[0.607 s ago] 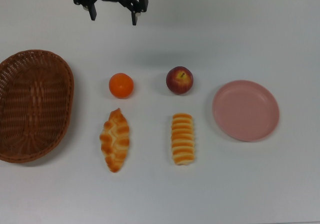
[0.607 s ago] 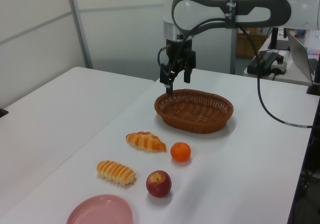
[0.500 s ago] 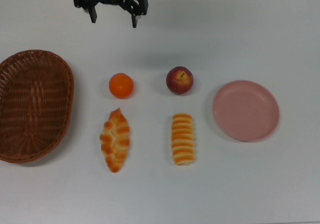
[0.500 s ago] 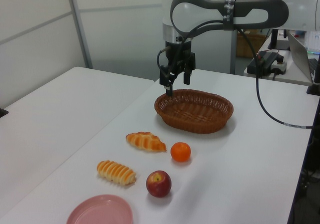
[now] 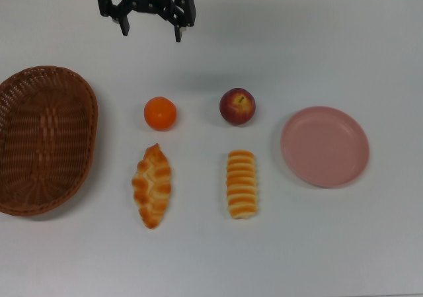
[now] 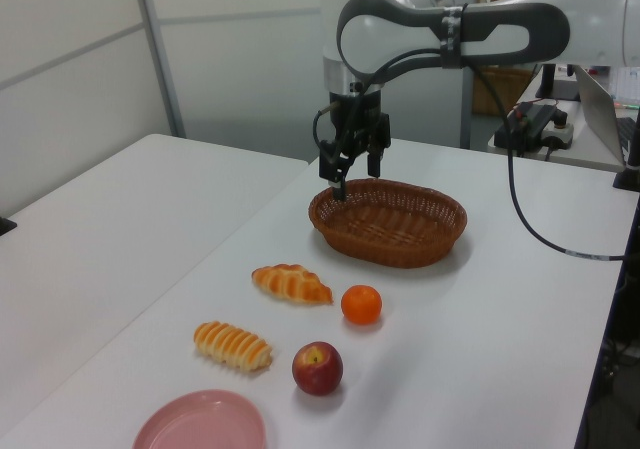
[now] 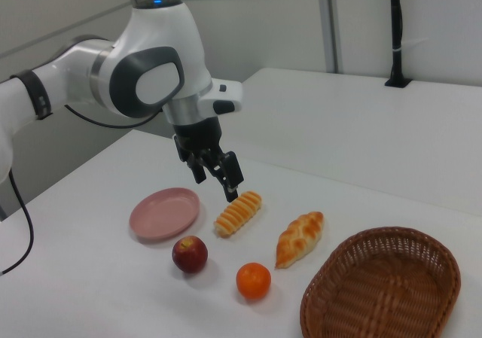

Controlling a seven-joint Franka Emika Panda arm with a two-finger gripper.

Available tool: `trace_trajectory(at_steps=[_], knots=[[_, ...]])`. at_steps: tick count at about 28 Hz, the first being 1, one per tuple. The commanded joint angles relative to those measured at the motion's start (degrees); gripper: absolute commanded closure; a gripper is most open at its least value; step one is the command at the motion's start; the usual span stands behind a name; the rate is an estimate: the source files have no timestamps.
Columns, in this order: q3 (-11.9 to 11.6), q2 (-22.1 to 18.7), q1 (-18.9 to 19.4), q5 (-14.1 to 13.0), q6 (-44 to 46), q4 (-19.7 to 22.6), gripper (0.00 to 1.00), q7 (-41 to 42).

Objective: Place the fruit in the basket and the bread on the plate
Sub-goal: 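Move the gripper from above the basket toward the red apple, then lower the gripper onto the red apple and close on it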

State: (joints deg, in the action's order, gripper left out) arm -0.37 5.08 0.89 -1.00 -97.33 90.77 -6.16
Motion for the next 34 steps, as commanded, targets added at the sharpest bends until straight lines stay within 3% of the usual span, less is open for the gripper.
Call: trace_trajectory(at_steps=[1,8,16,20,24,29,34], knots=[[0.3,1.7,0.8,0.6,0.6,0.2,0.00,-1.0],[0.3,5.3,5.3,1.8,-1.9,1.0,0.00,-0.8],[0.3,5.8,9.2,2.0,-9.5,8.1,0.00,-0.9],[0.3,8.1,11.4,2.0,-14.8,10.5,0.00,-1.4],[0.2,10.8,13.2,2.2,-15.3,10.3,0.00,-2.2],[0.3,13.5,14.8,5.0,-16.6,10.3,0.00,-4.3],[0.3,15.2,15.0,5.7,-19.4,10.5,0.00,-5.8]])
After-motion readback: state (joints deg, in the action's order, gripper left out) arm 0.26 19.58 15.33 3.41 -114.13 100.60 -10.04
